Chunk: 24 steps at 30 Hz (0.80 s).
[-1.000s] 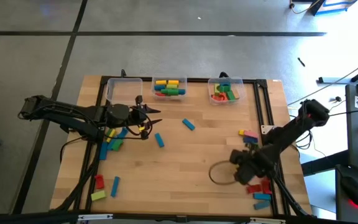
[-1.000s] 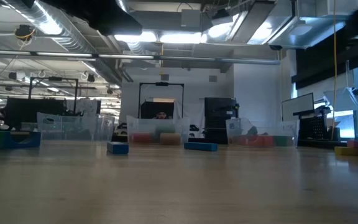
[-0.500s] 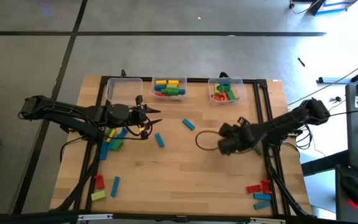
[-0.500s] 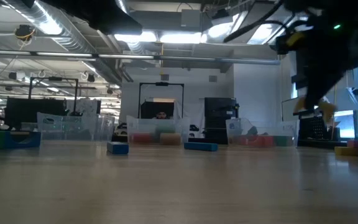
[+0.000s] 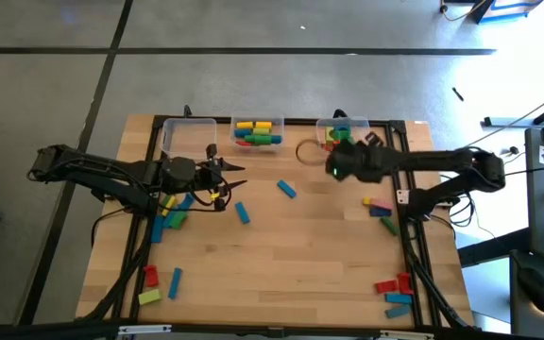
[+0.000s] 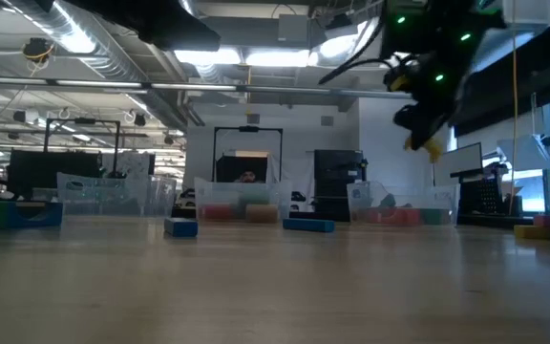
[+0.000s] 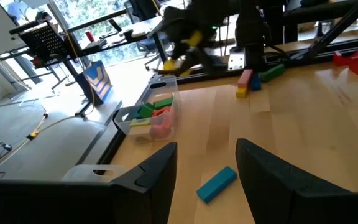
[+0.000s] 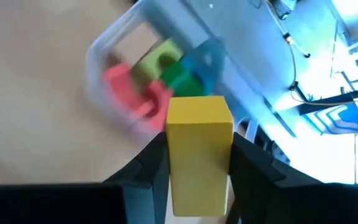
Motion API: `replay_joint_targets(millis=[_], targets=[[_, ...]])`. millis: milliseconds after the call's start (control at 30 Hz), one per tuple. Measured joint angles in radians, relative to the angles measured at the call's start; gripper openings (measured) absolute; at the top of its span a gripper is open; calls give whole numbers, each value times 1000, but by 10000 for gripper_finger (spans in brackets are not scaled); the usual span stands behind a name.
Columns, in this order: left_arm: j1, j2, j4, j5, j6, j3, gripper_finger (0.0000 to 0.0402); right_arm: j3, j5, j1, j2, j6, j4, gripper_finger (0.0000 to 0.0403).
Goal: Sort blocks by size
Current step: Put the yellow arch block into the right transparent bin
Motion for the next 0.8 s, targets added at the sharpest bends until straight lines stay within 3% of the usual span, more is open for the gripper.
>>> replay_joint_targets(millis=[167, 333, 500, 700, 800], targets=[[0, 0, 1, 0, -12, 0, 159, -22, -55, -196, 0, -216, 289, 127], [0, 0, 4, 0, -21, 0, 159, -58, -197, -363, 14, -275, 485, 127], [0, 0, 2, 0, -20, 0, 159, -72, -291, -460, 78, -275, 550, 127], [-1, 0, -2, 0, -15, 0, 159, -74, -308, -504, 133, -275, 561, 130], [0, 0, 2, 0, -13, 0, 159, -74, -349, -512, 133, -265, 562, 165]])
